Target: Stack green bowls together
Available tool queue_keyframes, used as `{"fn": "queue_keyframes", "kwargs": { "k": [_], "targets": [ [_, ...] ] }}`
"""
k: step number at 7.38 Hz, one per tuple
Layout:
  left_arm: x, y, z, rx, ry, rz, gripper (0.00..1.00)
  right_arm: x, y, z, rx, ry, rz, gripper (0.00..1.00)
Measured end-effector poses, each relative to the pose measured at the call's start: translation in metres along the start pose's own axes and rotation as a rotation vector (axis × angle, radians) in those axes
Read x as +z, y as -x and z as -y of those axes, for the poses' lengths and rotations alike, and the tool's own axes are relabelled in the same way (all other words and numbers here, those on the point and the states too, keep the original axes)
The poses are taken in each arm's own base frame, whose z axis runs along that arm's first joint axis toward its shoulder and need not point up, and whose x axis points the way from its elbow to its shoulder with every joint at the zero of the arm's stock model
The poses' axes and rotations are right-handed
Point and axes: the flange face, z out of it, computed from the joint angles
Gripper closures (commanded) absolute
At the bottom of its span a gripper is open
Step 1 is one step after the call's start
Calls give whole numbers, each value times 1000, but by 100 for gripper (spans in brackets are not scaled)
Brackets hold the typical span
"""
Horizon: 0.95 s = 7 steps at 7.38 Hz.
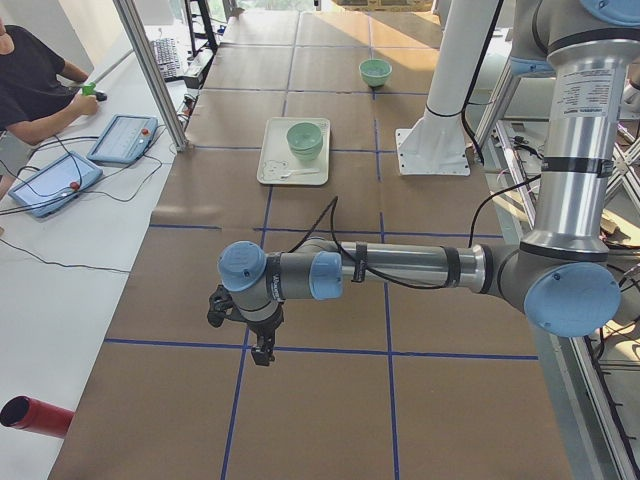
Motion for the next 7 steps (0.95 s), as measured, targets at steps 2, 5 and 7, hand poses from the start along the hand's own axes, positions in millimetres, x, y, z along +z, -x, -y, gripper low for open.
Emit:
{"fn": "queue_keyframes", "kwargs": {
  "k": [2,5,7],
  "targets": [
    [0,0,0,0,0,0,0,-1,0,-12,21,-4,0,0],
    [0,0,0,-1,0,0,0,-2,1,-14,26,-5,1,0],
    [0,0,0,0,0,0,0,-3,1,-14,25,-7,1,0]
  ]
}}
